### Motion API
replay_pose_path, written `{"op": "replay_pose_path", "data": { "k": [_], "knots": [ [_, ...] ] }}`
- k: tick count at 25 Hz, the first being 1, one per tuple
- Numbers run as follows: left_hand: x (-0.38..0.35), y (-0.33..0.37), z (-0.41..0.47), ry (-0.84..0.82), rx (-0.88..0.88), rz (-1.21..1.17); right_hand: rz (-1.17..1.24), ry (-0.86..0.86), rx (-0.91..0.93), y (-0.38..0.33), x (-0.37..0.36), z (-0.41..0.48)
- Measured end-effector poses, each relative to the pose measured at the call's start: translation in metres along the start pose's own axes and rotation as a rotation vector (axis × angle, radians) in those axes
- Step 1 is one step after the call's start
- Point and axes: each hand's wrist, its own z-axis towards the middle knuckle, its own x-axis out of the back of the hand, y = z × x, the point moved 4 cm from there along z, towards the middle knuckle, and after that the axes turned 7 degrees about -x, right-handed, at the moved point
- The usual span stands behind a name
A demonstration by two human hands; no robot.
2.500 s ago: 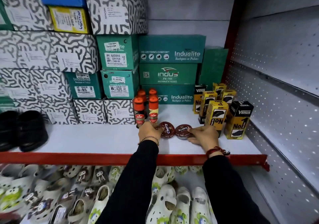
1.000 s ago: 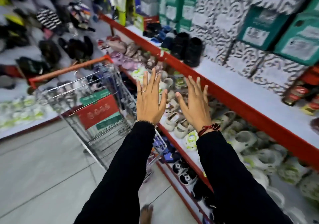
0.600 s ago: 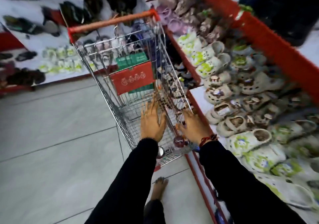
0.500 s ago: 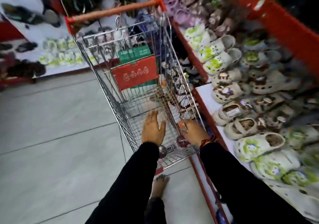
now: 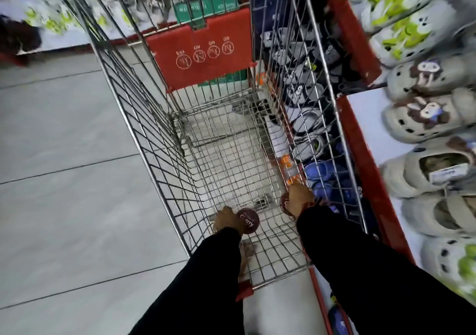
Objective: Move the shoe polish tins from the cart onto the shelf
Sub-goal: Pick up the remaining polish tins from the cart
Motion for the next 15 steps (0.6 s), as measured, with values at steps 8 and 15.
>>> {"op": "replay_pose_path", "data": {
  "k": [8,15],
  "knots": [
    [-0.021,-0.005,0.008,0.098,0.069,-0.089,-0.095,-0.021,-0.024,-0.002,-0.019,0.008],
    [-0.013,-0.004,0.006,0.13,0.081,-0.223,0.006,-0.042,-0.05,0.007,-0.013,0.009]
  ]
}}
